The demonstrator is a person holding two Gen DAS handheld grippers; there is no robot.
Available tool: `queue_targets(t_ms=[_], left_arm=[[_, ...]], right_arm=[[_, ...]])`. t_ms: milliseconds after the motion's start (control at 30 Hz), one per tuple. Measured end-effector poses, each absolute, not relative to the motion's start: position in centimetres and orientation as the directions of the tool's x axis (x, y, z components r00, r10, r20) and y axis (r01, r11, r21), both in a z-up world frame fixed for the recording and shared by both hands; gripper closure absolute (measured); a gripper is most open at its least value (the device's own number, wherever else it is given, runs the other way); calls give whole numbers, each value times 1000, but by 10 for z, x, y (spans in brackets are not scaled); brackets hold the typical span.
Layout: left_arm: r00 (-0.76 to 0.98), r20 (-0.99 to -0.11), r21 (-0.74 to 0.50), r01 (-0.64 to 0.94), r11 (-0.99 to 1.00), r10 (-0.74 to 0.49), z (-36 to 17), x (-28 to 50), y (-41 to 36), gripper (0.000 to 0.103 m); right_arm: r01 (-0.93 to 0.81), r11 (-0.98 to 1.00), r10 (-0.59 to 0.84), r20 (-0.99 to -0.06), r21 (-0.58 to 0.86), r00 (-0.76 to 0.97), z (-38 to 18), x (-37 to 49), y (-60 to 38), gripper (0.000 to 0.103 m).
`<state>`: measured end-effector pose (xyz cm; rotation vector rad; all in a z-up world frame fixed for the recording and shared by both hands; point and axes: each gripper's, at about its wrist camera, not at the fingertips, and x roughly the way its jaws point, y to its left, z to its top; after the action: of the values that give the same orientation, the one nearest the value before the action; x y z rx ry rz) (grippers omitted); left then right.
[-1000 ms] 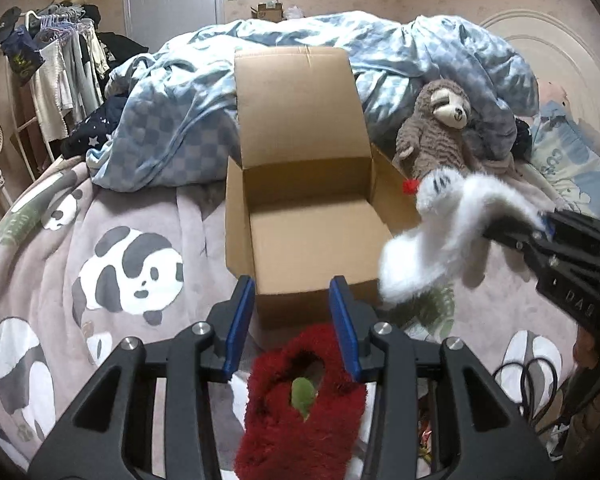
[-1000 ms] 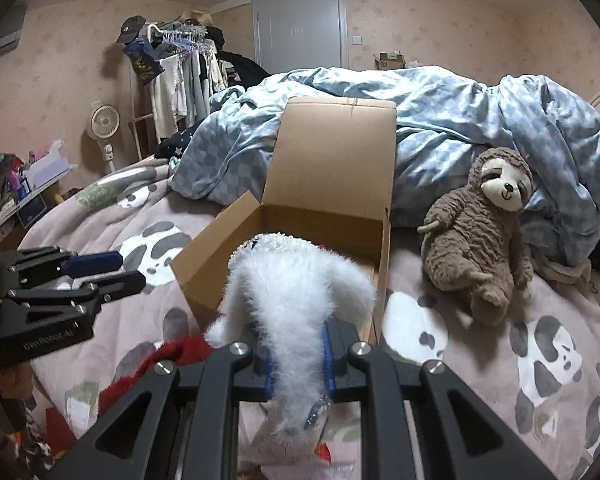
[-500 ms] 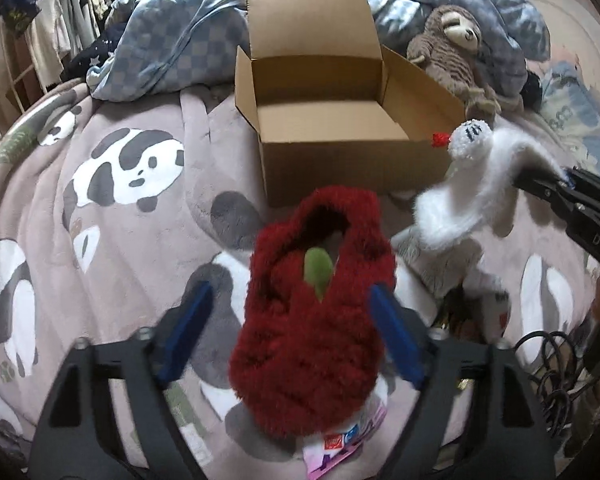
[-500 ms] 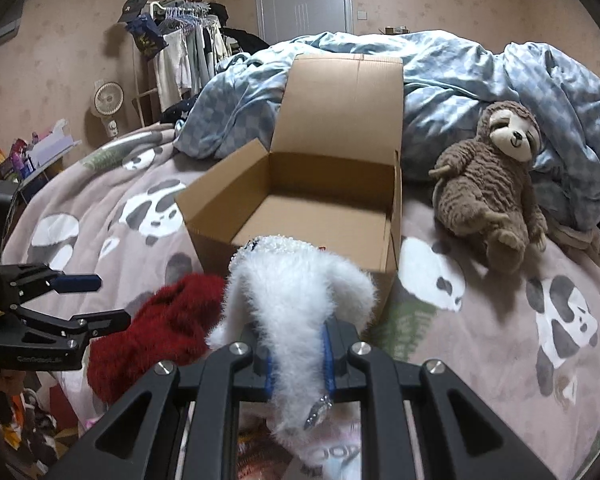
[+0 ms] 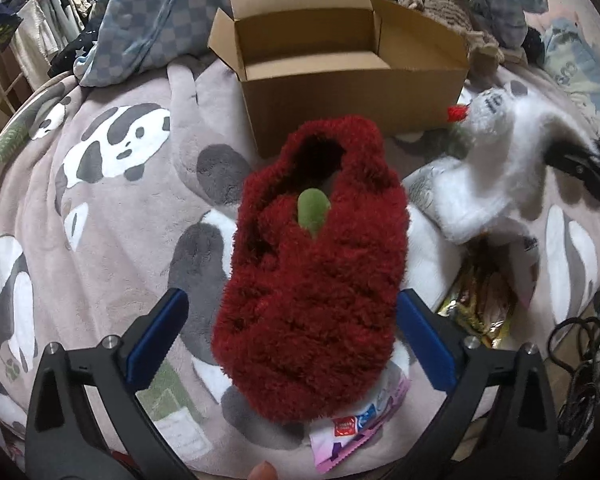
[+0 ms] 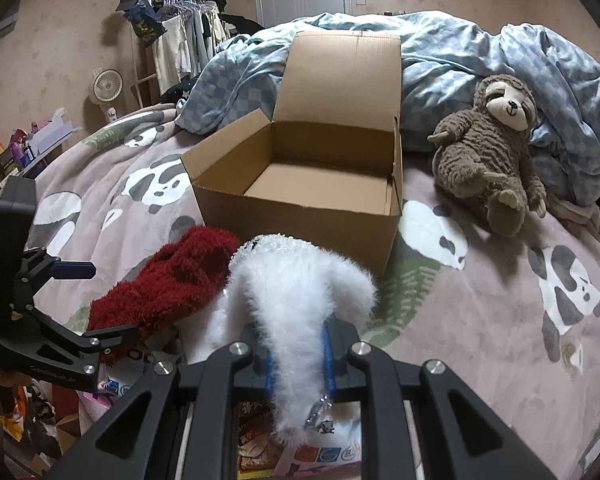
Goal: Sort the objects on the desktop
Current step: 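Lift the red sock and white plush and carry both toward the cardboard box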
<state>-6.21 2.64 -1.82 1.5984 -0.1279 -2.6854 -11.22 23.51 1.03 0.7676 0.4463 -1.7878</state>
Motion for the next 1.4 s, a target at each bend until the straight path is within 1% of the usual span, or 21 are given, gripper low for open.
queue_targets(t_ms=[233,267,333,400,433,467,533,567,600,667,700,800,833,933,1067,1200,1400], left_arm=[[-405,-914,29,-35,-999,-12,-43,-74,26,0],[-393,-919,18,-41,-999,0,-47,-75,26,2],[-374,-927,2,-47,-999,16,-54,-77,26,9],[-346,-938,0,-45,-999,16,-63,-79,26,27],[-342,-940,0,-43,-999,15,-66,-80,26,32],[-340,-940,2,-36,-999,10,-69,-80,25,39],[-337,-941,-20,-28,-999,28,-75,-81,22,44],[-340,-939,-40,-26,-999,46,-75,-81,20,51],[-346,-936,-58,-17,-998,60,-75,-80,18,59],[-353,-935,-36,-14,-999,38,-74,-78,18,69],[-361,-932,-26,-19,-999,31,-72,-77,19,71],[-417,-908,69,-30,-997,-50,-58,-67,27,72],[-432,-900,75,-33,-997,-54,-51,-64,29,72],[-452,-892,39,-36,-999,-18,-35,-59,28,72],[-491,-870,58,-37,-998,-32,-12,-57,30,72],[-519,-855,28,-46,-999,0,11,-53,30,72],[-555,-831,61,-65,-996,-14,35,-58,33,72]], right_arm=[[937,-344,-684,-701,65,-203,6,-111,237,86],[937,-345,-682,-702,63,-204,6,-111,237,86],[938,-343,-679,-705,57,-206,5,-110,237,86],[938,-342,-675,-707,49,-209,4,-109,238,86],[939,-341,-675,-708,50,-208,3,-109,238,86],[939,-340,-674,-709,51,-206,3,-109,238,86],[938,-341,-674,-710,53,-205,2,-109,239,86],[939,-341,-673,-711,53,-204,2,-109,240,86],[938,-341,-672,-712,52,-205,1,-109,240,86],[939,-342,-670,-713,49,-207,0,-109,241,86],[938,-342,-670,-713,48,-207,0,-109,241,86],[939,-342,-671,-712,49,-207,1,-109,242,86],[938,-342,-672,-711,48,-208,2,-109,243,86],[939,-341,-676,-706,46,-211,4,-109,243,86],[941,-336,-689,-693,48,-211,11,-107,244,86],[943,-330,-704,-678,52,-210,19,-104,246,86],[948,-316,-731,-647,40,-216,39,-99,249,86]])
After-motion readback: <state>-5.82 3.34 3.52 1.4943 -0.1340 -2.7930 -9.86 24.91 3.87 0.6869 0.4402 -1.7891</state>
